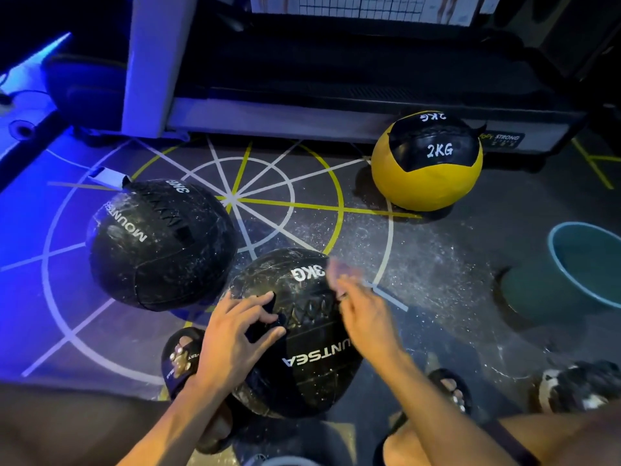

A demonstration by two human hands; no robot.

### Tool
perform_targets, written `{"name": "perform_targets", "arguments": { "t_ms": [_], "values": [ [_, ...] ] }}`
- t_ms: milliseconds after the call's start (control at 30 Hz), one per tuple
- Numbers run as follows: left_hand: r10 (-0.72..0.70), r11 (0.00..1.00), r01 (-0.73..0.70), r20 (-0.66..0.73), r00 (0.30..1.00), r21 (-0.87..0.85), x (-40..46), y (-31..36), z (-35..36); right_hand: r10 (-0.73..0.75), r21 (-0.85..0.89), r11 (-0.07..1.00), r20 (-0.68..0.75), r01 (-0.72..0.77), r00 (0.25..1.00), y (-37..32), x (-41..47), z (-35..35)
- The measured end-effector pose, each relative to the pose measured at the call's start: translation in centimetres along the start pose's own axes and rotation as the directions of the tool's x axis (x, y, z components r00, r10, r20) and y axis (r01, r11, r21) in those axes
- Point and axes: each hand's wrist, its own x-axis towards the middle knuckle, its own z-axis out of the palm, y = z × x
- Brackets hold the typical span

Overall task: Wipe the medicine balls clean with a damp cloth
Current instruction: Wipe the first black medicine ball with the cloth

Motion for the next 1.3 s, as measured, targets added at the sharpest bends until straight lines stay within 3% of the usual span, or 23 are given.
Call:
{"name": "perform_targets", "arguments": {
  "t_ms": [67,100,133,200,267,300,333,367,433,500,567,633,667,733,833,933,1067,1133,1200,1267,1300],
  "values": [
    [0.005,1.0,-0.005,-0.006,1.0,-0.013,-0.3,0.4,0.6,0.214,-0.065,0.975,0.026,-0.212,0.977,1.5,0.9,-1.0],
    [0.005,1.0,-0.006,-0.02,1.0,-0.017,-0.4,0.6,1.0,0.238,-0.071,0.969,0.037,-0.235,0.971,1.1,0.8,-0.7],
    [0.009,1.0,-0.009,-0.03,1.0,-0.018,-0.4,0.7,1.2,0.193,-0.034,0.981,0.035,-0.192,0.98,-0.2,0.4,-0.1],
    [0.024,1.0,-0.024,-0.041,0.999,-0.018,-0.4,0.9,1.5,-0.049,0.041,0.998,0.033,0.048,0.998,-4.1,-1.6,1.0],
    [0.038,0.999,-0.038,-0.056,0.998,-0.008,-0.2,0.9,1.5,-0.315,-0.002,0.949,0.068,0.316,0.947,-5.2,-3.0,2.2],
    [0.039,0.999,-0.039,-0.055,0.998,-0.011,-0.3,0.8,1.4,-0.367,-0.007,0.93,0.05,0.368,0.929,-4.5,-2.6,2.0],
    [0.036,0.999,-0.037,-0.049,0.998,-0.018,-0.2,0.7,1.3,-0.299,-0.001,0.954,0.04,0.299,0.953,-3.4,-1.7,1.3],
    [0.034,0.999,-0.035,-0.041,0.999,-0.025,-0.3,0.7,1.4,-0.144,0.0,0.99,0.04,0.144,0.989,-2.0,-0.6,0.4],
    [0.053,0.998,-0.053,-0.012,0.999,-0.033,-0.5,0.9,1.5,0.164,-0.048,0.986,0.05,-0.162,0.985,0.1,0.3,-1.0],
    [0.073,0.997,-0.073,-0.006,0.997,-0.034,-0.6,1.2,1.9,0.199,-0.053,0.979,0.036,-0.197,0.979,-0.6,-0.1,-0.9],
    [0.084,0.996,-0.084,-0.014,0.996,-0.038,-0.5,1.5,2.2,-0.027,0.028,0.999,0.064,0.025,0.998,-3.3,-1.6,0.0],
    [0.098,0.995,-0.098,-0.007,0.995,-0.023,-0.2,1.5,2.1,-0.302,-0.004,0.953,0.099,0.304,0.948,-4.4,-2.5,1.1],
    [0.101,0.995,-0.101,-0.001,0.995,-0.015,-0.2,1.5,2.0,-0.326,-0.002,0.945,0.088,0.328,0.941,-4.3,-2.2,0.7],
    [0.091,0.996,-0.091,0.017,0.996,-0.018,-0.3,1.5,1.9,-0.071,0.009,0.998,0.083,0.07,0.994,-2.2,-0.8,-1.2],
    [0.096,0.995,-0.095,0.07,0.993,-0.014,-0.5,1.9,1.5,0.373,0.015,0.927,0.077,-0.375,0.925,2.4,0.4,-3.2],
    [0.095,0.995,-0.092,0.081,0.992,-0.032,-0.4,1.7,1.0,0.486,0.275,0.845,-0.039,-0.458,0.873,2.6,0.6,-3.4],
    [0.039,0.999,-0.038,0.008,0.999,-0.036,-1.2,1.2,1.2,0.335,0.236,0.914,0.025,-0.331,0.942,-0.3,-0.3,-1.9],
    [0.039,0.999,-0.039,-0.001,0.999,-0.034,-1.5,0.9,1.5,0.197,0.175,0.965,0.007,-0.196,0.98,-1.9,-0.9,-1.3],
    [0.061,0.998,-0.06,0.034,0.998,-0.022,-1.4,0.8,1.5,-0.059,0.106,0.993,0.08,0.051,0.995,-5.0,-1.9,-0.3],
    [0.079,0.996,-0.076,0.071,0.994,-0.034,-1.4,0.8,1.6,-0.375,0.037,0.927,0.153,0.374,0.914,-6.1,-2.8,1.3],
    [0.079,0.996,-0.076,0.073,0.994,-0.04,-1.4,0.8,1.7,-0.438,0.032,0.898,0.144,0.438,0.887,-5.3,-2.1,1.6]
  ]
}}
